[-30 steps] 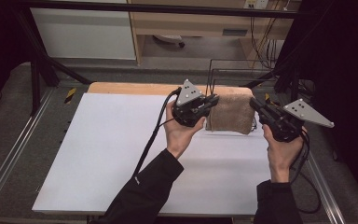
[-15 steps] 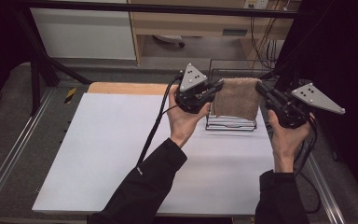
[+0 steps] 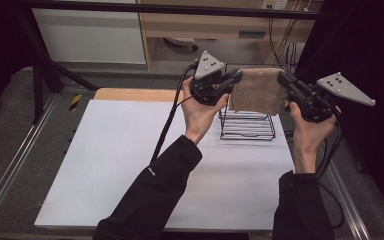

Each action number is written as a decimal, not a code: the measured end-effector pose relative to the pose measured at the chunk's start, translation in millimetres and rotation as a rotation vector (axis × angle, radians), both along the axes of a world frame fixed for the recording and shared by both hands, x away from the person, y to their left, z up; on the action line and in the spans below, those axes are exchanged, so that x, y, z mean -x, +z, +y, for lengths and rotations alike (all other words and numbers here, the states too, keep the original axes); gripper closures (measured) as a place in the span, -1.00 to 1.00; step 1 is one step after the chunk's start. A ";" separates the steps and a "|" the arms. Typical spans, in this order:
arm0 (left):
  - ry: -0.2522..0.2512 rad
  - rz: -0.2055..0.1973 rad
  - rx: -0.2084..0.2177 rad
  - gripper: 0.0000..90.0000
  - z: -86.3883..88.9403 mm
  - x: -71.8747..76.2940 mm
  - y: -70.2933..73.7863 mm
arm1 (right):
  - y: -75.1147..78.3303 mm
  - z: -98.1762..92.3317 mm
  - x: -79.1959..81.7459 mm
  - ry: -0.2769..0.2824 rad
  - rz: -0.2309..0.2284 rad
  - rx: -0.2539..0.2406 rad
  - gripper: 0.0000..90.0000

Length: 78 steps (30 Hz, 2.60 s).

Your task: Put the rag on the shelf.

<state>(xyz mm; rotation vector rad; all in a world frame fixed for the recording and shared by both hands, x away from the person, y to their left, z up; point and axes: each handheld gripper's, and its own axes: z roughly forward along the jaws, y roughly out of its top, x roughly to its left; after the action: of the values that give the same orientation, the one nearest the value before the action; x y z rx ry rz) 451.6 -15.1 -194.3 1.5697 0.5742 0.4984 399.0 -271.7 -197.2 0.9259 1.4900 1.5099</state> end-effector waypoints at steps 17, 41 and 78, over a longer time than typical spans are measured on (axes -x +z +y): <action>0.024 -0.009 0.012 0.90 -9.1 -26.0 20.4 | 20.0 -4.6 -28.6 -0.023 -0.019 0.000 0.93; 0.083 -0.043 -0.017 0.90 -28.0 -60.0 26.9 | 23.7 -18.7 -75.4 -0.032 -0.002 -0.027 0.93; 0.064 -0.039 -0.135 0.90 -35.4 -77.2 -16.9 | -22.0 -27.3 -97.3 -0.007 0.089 0.003 0.93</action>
<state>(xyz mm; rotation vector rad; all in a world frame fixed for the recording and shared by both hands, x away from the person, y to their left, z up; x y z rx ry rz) 528.8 -50.5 -211.2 1.6692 0.5727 0.6256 496.3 -299.0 -219.2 1.0072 1.5502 1.4779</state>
